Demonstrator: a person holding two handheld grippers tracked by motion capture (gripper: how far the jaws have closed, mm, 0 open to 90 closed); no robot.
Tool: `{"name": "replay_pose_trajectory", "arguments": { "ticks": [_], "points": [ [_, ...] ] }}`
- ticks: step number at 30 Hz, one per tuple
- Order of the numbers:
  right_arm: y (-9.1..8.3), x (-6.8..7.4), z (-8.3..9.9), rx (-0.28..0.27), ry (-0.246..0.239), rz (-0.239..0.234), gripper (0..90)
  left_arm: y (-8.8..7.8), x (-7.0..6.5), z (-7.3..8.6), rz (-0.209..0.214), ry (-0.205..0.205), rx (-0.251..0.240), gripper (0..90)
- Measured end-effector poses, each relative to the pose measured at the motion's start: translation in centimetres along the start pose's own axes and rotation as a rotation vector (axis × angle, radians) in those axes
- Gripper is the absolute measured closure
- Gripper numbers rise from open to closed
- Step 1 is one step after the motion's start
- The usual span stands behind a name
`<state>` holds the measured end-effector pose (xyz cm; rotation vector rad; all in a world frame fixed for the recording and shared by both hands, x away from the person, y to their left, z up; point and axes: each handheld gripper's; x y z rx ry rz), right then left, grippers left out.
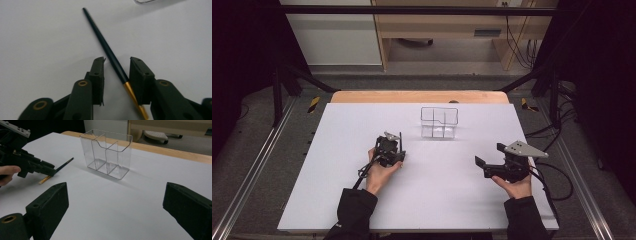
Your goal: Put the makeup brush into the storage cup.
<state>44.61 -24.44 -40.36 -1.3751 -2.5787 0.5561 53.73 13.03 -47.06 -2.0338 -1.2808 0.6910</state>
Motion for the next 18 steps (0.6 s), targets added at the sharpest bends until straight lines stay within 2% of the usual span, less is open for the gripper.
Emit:
{"name": "replay_pose_trajectory", "arguments": {
  "ticks": [1,9,18],
  "points": [
    [0.00,0.01,0.01,0.001,0.000,0.000,6.5,-0.17,0.20,0.09,0.010,0.002,0.006,69.4],
    [0.07,0.05,0.03,0.002,-0.001,0.000,6.6,-0.50,0.64,0.18,0.013,0.045,0.027,81.0],
    [0.07,0.03,0.04,0.002,-0.001,0.000,6.5,-0.68,0.96,0.07,0.035,0.083,0.046,81.7]
  ]
}}
Point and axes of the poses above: each handheld gripper's, and its own axes: y roughly forward along the jaws, z roughly out of its underside, x roughly to its left, and after that the axes turned 6 degrees about -y, right-handed
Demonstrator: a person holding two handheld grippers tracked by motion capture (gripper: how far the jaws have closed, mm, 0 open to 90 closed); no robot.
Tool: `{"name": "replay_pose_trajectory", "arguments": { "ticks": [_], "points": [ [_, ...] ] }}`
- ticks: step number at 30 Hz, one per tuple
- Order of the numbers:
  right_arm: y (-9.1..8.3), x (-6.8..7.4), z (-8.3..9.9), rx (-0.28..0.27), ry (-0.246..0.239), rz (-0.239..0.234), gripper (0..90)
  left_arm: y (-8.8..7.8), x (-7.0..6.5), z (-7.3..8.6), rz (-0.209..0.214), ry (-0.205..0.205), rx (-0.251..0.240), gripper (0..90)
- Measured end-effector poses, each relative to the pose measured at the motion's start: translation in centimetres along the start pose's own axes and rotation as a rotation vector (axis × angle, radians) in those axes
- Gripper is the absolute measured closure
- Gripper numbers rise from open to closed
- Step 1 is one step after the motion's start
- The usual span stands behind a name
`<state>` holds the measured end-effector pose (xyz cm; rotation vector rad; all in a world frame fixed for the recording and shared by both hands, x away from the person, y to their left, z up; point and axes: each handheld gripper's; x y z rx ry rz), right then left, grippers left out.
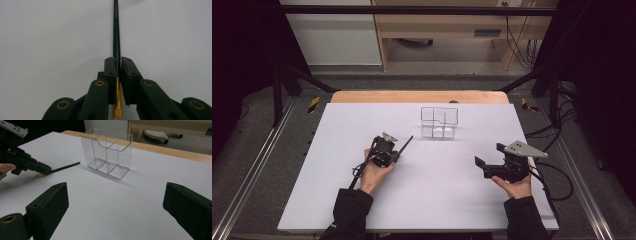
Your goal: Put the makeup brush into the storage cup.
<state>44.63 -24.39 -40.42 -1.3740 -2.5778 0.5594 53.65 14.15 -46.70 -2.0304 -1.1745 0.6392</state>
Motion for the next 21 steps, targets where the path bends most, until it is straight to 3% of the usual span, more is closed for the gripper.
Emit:
{"name": "replay_pose_trajectory", "arguments": {
  "ticks": [2,6,10,13,18,21],
  "points": [
    [0.0,0.0,0.0,0.002,0.000,-0.001,6.6,-0.3,0.3,-0.4,0.028,0.004,-0.004,78.0],
    [0.0,0.0,0.0,0.003,0.000,-0.002,6.6,-0.9,0.5,-1.4,0.040,0.016,-0.006,69.4],
    [0.0,0.0,0.0,0.004,0.000,-0.004,6.6,-1.1,0.4,-2.8,0.003,0.071,0.046,64.5],
    [-0.1,-0.1,0.0,0.002,0.000,-0.005,6.6,-1.0,0.3,-3.3,0.009,0.086,0.065,62.8],
    [-0.1,-0.1,-0.1,0.001,-0.001,-0.008,6.6,0.1,-0.1,-4.3,0.007,0.112,0.150,57.2],
    [-0.2,-0.2,-0.1,-0.001,-0.001,-0.007,6.6,0.6,-0.2,-4.6,0.019,0.128,0.178,60.6]
  ]
}}
Point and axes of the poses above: each handheld gripper's, and its own axes: y roughly forward along the jaws, z roughly out of its underside, x roughly to its left, and after that the axes turned 6 degrees about -y, right-handed
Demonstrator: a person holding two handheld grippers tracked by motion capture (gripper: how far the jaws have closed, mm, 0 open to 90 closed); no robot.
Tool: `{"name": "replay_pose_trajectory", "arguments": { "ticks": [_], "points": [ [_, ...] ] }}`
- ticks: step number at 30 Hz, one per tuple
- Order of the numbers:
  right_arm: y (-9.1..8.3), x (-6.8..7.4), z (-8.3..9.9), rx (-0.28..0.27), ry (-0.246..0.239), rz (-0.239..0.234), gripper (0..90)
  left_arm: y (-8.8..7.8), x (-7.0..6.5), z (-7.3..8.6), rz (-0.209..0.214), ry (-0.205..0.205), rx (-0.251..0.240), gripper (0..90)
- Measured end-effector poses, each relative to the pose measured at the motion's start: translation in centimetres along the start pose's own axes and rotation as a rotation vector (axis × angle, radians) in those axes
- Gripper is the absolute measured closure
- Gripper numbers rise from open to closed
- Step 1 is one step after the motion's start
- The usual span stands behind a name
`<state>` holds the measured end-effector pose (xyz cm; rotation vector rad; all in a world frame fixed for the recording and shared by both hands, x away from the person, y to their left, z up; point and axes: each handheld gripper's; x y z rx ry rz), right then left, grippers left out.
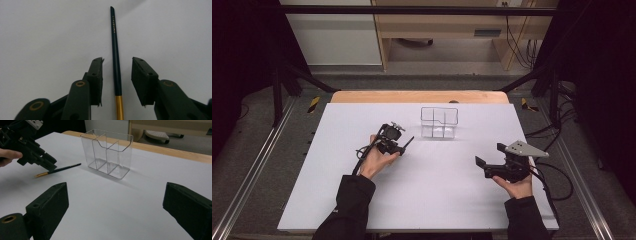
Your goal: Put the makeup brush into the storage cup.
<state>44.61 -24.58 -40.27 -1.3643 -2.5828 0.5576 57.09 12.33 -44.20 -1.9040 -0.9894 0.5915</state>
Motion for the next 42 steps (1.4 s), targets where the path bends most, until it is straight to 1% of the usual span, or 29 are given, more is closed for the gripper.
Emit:
{"name": "replay_pose_trajectory", "arguments": {
  "ticks": [3,5,9,11,14,15,19,21,25,33,37,38,39,40,42],
  "points": [
    [0.0,0.0,0.0,0.000,0.002,0.000,6.6,0.3,0.0,-0.1,-0.003,0.006,0.021,64.9],
    [0.0,0.0,0.0,-0.002,0.002,-0.001,6.6,0.7,0.0,-0.1,0.004,0.009,0.038,68.4],
    [0.0,0.0,0.0,0.001,0.000,-0.003,6.6,0.8,0.0,-0.1,0.012,0.011,0.053,73.5],
    [0.0,0.0,0.0,0.002,0.000,-0.004,6.6,1.0,0.1,0.0,0.023,0.015,0.074,74.6],
    [0.0,0.0,0.0,0.003,-0.003,-0.004,6.6,1.0,0.2,0.0,0.030,0.007,0.074,75.5],
    [0.0,0.0,0.0,0.003,-0.003,-0.004,6.6,1.0,0.2,-0.1,0.034,0.006,0.082,75.5],
    [0.0,0.0,0.0,-0.001,0.003,-0.005,6.6,0.9,0.0,-0.1,0.026,0.017,0.105,78.3],
    [0.0,0.0,0.0,0.000,0.002,-0.005,6.6,0.9,-0.2,-0.1,0.021,0.020,0.109,79.0],
    [0.0,0.0,0.0,0.004,0.002,-0.010,6.6,1.0,-0.3,-0.2,0.015,0.018,0.122,81.1],
    [0.0,0.0,0.0,0.005,0.002,-0.011,6.7,0.9,-0.2,-0.3,0.021,0.030,0.122,82.1],
    [0.0,0.0,0.0,0.006,0.002,-0.013,6.8,0.9,-0.4,-0.2,0.014,0.052,0.119,82.2],
    [0.0,0.0,0.0,0.005,0.002,-0.013,6.8,0.8,-0.4,-0.2,0.010,0.056,0.112,82.2],
    [0.0,0.0,0.0,0.004,0.003,-0.013,6.9,0.3,-0.4,-0.2,0.016,0.061,0.091,82.2],
    [0.0,0.0,0.0,0.004,0.003,-0.013,6.9,0.3,-0.4,-0.2,0.016,0.061,0.091,82.2],
    [0.0,0.0,0.0,0.003,0.001,-0.014,6.9,-0.5,-0.4,-0.2,0.033,0.066,0.065,82.3]
  ]
}}
Point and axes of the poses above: each handheld gripper's, and its own axes: y roughly forward along the jaws, z roughly out of its underside, x roughly to its left, and after that the axes turned 6 degrees about -y, right-handed
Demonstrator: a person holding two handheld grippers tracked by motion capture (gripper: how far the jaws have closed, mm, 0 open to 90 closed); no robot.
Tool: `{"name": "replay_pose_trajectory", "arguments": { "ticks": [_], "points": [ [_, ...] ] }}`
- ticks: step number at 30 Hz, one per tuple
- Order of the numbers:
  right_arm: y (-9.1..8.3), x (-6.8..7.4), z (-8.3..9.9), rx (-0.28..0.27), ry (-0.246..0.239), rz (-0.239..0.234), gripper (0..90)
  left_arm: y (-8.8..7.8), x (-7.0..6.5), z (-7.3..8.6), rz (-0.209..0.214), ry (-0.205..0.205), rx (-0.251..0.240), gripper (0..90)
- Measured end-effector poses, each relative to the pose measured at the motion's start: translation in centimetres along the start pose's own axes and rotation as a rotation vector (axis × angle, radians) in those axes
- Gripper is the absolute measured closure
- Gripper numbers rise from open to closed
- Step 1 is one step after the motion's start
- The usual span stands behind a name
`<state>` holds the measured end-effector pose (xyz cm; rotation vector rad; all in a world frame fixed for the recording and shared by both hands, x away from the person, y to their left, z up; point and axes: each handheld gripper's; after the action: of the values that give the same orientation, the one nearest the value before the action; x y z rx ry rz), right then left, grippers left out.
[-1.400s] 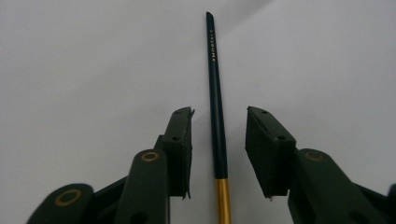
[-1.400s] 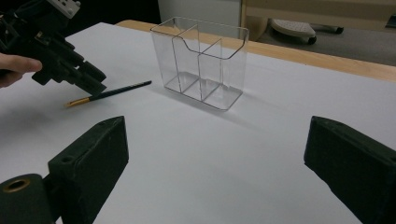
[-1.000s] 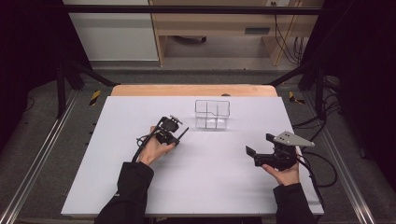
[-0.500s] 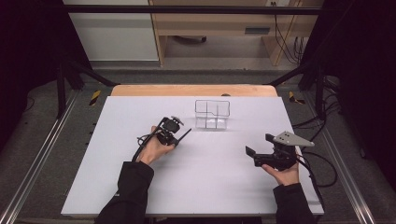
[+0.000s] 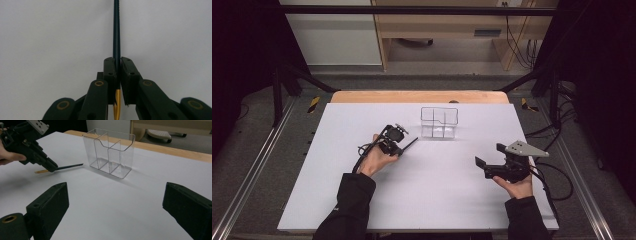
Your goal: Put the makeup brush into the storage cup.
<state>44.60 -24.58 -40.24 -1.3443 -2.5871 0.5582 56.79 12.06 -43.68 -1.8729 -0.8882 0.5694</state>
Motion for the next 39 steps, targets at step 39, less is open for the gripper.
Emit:
{"name": "replay_pose_trajectory", "arguments": {
  "ticks": [39],
  "points": [
    [1.6,4.2,-3.5,0.133,-0.315,-0.048,7.1,-9.7,-2.7,5.3,0.136,0.202,-0.222,82.3]
  ]
}}
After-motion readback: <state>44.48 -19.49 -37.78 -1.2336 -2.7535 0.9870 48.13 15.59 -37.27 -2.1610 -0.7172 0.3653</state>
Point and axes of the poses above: each handheld gripper's, and its own axes: y roughly forward along the jaws, z roughly out of its underside, x roughly to its left, and after that the axes turned 6 degrees about -y, right-handed
